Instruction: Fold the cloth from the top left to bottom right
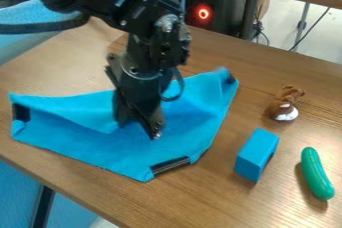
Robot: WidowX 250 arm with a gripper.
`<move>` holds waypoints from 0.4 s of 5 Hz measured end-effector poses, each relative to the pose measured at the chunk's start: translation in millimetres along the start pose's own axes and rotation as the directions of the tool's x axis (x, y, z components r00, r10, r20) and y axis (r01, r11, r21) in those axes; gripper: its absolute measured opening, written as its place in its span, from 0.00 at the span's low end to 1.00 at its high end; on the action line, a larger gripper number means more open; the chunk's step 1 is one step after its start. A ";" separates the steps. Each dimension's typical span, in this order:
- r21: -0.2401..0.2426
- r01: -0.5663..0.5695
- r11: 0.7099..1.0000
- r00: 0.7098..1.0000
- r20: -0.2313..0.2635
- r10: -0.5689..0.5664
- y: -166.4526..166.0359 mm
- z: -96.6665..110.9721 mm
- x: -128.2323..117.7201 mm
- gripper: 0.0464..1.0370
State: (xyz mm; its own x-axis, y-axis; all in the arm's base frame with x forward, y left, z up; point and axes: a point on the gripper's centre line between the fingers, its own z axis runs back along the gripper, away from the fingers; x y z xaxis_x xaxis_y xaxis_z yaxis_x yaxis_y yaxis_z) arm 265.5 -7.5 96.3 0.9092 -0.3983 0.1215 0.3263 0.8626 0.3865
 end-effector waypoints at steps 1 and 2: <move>-0.033 0.043 0.999 0.999 -0.017 -0.043 -14.1 7.6 -3.9 0.03; -0.046 0.074 0.996 0.997 -0.035 -0.076 -26.0 4.7 -12.2 0.17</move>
State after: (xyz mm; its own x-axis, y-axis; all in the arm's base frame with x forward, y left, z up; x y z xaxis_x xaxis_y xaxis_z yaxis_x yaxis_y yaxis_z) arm 244.7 -26.5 89.1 0.8905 -0.4511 0.0594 0.4042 0.8442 0.3520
